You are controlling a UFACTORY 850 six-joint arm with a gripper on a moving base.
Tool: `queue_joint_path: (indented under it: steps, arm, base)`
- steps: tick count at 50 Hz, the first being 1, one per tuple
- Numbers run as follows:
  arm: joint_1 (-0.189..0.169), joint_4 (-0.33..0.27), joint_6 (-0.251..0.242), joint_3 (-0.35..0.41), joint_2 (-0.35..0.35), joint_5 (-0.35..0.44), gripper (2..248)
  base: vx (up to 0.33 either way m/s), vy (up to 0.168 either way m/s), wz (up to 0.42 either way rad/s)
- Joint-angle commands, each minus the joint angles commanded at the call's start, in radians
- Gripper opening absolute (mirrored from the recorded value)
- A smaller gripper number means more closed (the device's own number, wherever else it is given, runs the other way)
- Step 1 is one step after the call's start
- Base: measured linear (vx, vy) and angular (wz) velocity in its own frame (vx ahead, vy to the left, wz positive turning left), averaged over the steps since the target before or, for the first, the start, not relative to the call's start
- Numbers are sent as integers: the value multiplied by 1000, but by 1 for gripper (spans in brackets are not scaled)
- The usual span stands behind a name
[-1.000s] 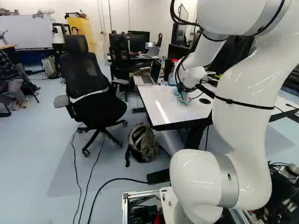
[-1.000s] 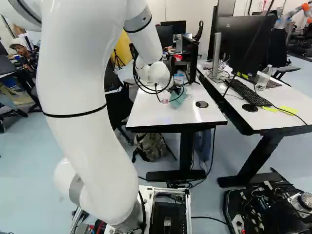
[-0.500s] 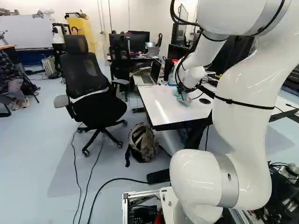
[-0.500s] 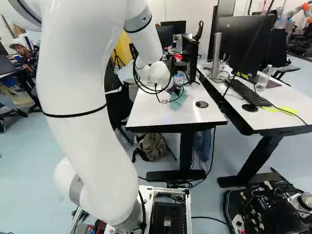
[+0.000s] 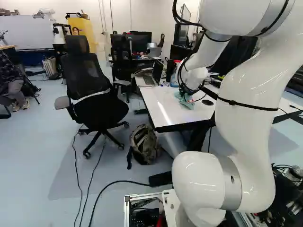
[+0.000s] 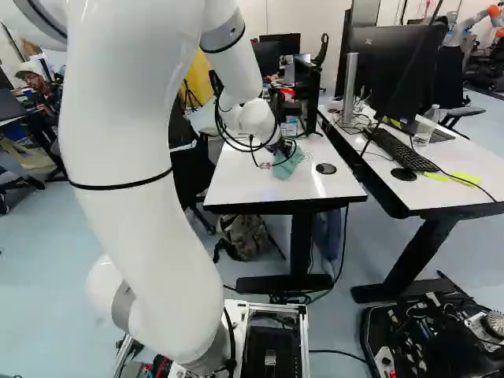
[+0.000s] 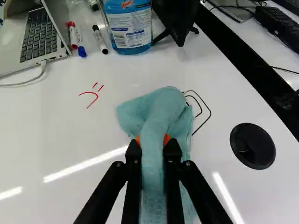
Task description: Clean the table with the green towel
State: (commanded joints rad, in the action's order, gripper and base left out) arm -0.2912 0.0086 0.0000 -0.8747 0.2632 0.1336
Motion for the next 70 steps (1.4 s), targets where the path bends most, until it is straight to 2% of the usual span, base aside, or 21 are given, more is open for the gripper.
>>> queue_joint_path:
  steps: [21, 37, 70]
  arm:
    - [0, 0, 0, 0, 0, -43, 53]
    - [-1, 0, 0, -6, 5, -43, 53]
    - [-21, 0, 0, -177, 143, -43, 53]
  base:
    - [0, 0, 0]
    - [0, 0, 0]
    - [0, 0, 0]
